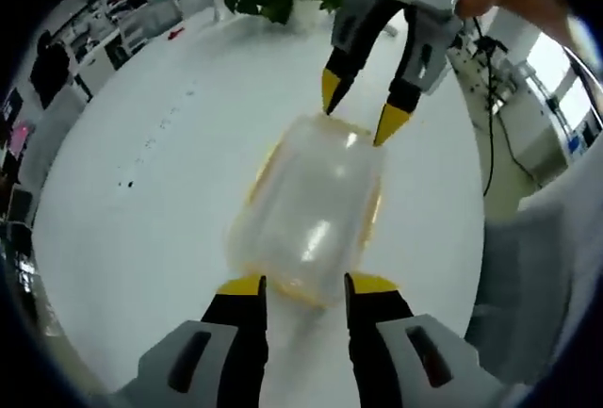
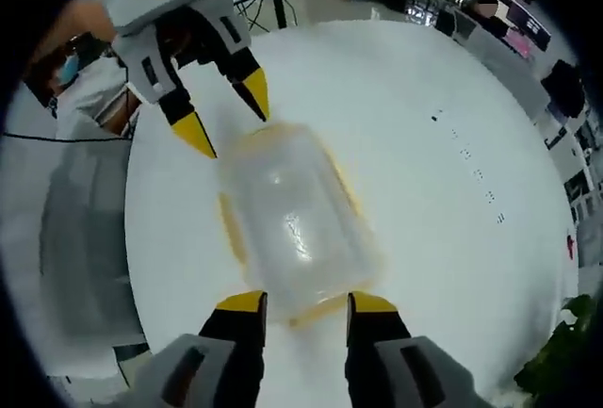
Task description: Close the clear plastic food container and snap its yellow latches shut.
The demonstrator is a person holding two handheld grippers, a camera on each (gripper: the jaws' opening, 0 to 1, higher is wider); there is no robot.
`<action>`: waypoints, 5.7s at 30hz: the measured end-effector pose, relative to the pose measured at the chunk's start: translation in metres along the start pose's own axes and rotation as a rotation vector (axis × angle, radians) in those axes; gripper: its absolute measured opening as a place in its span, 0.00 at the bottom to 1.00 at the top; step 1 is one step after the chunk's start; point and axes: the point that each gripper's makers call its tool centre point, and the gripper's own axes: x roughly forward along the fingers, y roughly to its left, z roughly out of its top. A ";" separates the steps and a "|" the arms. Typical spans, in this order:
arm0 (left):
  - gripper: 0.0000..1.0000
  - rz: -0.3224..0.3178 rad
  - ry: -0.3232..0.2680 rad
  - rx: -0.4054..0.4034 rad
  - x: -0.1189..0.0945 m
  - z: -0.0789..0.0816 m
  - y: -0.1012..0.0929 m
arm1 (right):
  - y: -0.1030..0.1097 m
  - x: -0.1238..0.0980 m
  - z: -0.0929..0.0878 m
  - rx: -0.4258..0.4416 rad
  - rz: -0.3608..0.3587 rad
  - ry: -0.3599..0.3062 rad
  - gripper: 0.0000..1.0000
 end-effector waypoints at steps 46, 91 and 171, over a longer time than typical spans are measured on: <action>0.33 -0.006 -0.073 0.148 0.025 0.042 -0.004 | 0.009 0.021 0.050 -0.216 0.059 -0.133 0.27; 0.40 0.054 -0.052 0.244 0.037 0.026 -0.036 | -0.011 0.030 0.067 -0.264 0.068 -0.111 0.37; 0.36 0.244 -0.016 0.304 0.053 0.025 -0.030 | -0.008 0.052 0.062 -0.270 0.236 0.108 0.33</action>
